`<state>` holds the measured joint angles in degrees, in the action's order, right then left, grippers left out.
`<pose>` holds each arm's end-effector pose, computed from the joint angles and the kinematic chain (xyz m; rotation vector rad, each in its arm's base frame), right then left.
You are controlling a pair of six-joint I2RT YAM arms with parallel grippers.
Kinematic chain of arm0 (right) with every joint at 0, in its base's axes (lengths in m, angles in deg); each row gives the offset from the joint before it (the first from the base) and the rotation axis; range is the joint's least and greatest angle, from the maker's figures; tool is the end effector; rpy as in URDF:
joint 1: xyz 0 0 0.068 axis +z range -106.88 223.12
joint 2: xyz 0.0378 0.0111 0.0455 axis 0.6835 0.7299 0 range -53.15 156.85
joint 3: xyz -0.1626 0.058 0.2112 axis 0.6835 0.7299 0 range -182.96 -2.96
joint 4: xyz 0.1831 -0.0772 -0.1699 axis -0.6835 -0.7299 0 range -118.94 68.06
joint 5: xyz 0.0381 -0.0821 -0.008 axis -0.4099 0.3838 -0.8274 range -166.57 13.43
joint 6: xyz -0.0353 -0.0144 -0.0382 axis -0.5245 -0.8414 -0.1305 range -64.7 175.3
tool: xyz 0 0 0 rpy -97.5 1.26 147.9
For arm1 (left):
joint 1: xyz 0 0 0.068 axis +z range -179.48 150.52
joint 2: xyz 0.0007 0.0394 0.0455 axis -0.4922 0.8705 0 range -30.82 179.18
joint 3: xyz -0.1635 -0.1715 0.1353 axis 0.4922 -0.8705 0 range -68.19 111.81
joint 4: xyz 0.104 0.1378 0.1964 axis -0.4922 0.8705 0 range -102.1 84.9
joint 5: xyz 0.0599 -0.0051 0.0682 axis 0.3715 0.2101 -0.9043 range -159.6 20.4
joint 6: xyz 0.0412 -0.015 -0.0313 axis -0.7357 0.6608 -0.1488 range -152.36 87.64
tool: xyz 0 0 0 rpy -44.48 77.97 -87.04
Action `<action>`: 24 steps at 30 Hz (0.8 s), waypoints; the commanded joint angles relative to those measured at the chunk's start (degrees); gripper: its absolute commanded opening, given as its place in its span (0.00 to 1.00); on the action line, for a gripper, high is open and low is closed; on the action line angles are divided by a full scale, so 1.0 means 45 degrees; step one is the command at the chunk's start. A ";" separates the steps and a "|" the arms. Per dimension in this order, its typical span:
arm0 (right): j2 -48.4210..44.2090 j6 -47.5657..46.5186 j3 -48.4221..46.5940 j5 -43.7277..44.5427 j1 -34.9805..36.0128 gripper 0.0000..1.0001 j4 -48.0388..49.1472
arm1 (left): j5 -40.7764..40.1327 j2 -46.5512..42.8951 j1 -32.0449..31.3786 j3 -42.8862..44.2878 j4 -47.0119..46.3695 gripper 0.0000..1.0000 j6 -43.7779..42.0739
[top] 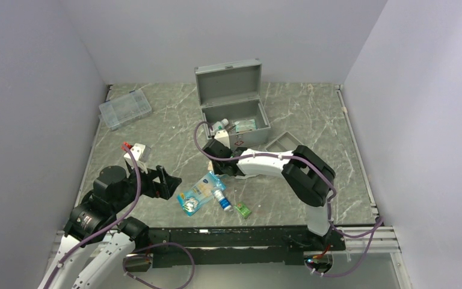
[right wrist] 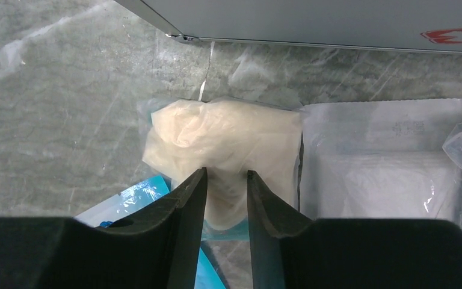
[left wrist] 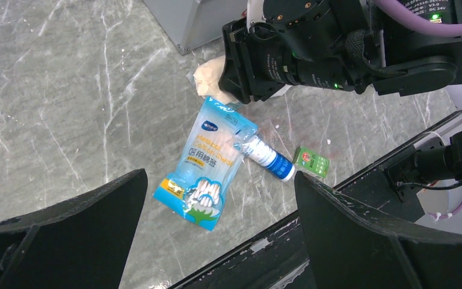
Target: Organize the medicine kit
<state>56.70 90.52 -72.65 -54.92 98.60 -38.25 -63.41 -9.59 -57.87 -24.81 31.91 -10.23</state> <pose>0.2344 0.3177 0.1604 -0.2936 2.4498 0.1971 0.0683 -0.0413 0.3164 0.1833 2.0050 -0.6788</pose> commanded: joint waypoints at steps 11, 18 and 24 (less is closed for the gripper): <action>0.0283 0.0247 0.0282 0.0304 -0.0003 0.02 0.0525 | 0.0019 0.0003 -0.0050 0.0097 -0.0363 0.99 -0.0015; -0.0498 0.0189 0.0364 0.0622 -0.0012 0.00 0.0472 | 0.0003 0.0008 -0.0060 0.0105 -0.0346 0.99 0.0007; -0.2044 0.0010 0.0627 0.1124 -0.0015 0.00 0.0428 | -0.0023 0.0013 -0.0050 0.0107 -0.0345 0.99 0.0014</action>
<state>54.25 91.26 -70.29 -53.08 98.60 -36.51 -63.41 -9.59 -57.87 -24.81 31.91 -10.23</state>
